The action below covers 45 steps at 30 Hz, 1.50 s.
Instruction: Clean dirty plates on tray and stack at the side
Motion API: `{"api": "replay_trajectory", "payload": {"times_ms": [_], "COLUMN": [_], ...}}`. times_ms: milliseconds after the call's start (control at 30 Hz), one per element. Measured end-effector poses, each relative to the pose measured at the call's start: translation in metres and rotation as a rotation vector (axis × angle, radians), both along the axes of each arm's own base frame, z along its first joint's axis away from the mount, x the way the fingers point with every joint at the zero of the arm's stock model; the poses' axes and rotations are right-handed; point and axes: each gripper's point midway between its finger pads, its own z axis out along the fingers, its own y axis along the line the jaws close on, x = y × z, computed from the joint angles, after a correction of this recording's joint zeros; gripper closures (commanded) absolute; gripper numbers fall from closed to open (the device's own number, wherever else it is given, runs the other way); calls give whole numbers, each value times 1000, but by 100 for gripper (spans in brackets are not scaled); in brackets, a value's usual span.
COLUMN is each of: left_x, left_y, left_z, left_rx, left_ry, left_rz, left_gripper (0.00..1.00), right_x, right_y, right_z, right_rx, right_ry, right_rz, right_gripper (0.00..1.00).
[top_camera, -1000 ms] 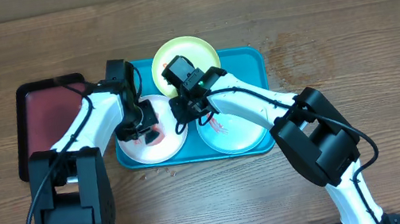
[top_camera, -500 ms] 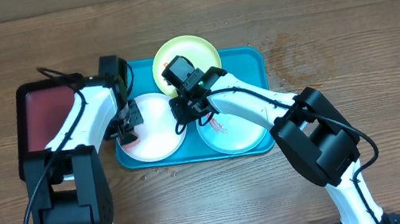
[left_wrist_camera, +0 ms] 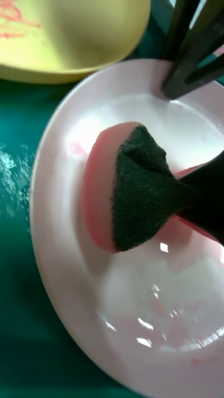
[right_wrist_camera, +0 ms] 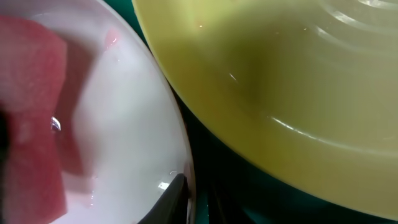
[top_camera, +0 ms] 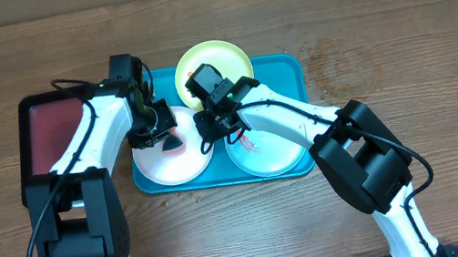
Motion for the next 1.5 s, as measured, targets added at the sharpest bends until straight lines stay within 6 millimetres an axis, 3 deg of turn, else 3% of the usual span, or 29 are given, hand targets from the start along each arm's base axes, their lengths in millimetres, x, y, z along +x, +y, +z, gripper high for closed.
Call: {"api": "replay_trajectory", "payload": {"times_ms": [167,300,567,767,1000,1100,1267,1367,1500], "left_x": [-17,-24,-53,-19,26,32,20,8,-2], "left_y": [1,14,74,83,91,110,164,197,217], "left_z": [-23,-26,-16,23,79,88,85,81,67], "left_rx": [12,102,455,515,472,432,357,327,296], "left_ry": [31,49,167,80,-58,-74,-27,-5,9], "left_rz": [-5,2,58,110,192,257,408,502,565], "left_gripper": [96,96,96,96,95,96,96,96,96], "right_x": [0,0,-1,-1,0,3,14,26,43], "right_y": [0,0,1,1,1,4,7,7,10], "right_z": [0,0,0,0,5,13,36,60,100], "right_rx": [0,-1,4,6,1,0,-56,-138,-268], "right_ry": [-1,1,4,4,4,-13,-103,-217,-413], "right_rz": [-1,0,2,9,10,33,82,112,142], "right_gripper": [87,87,90,96,96,96,96,96,96]}}
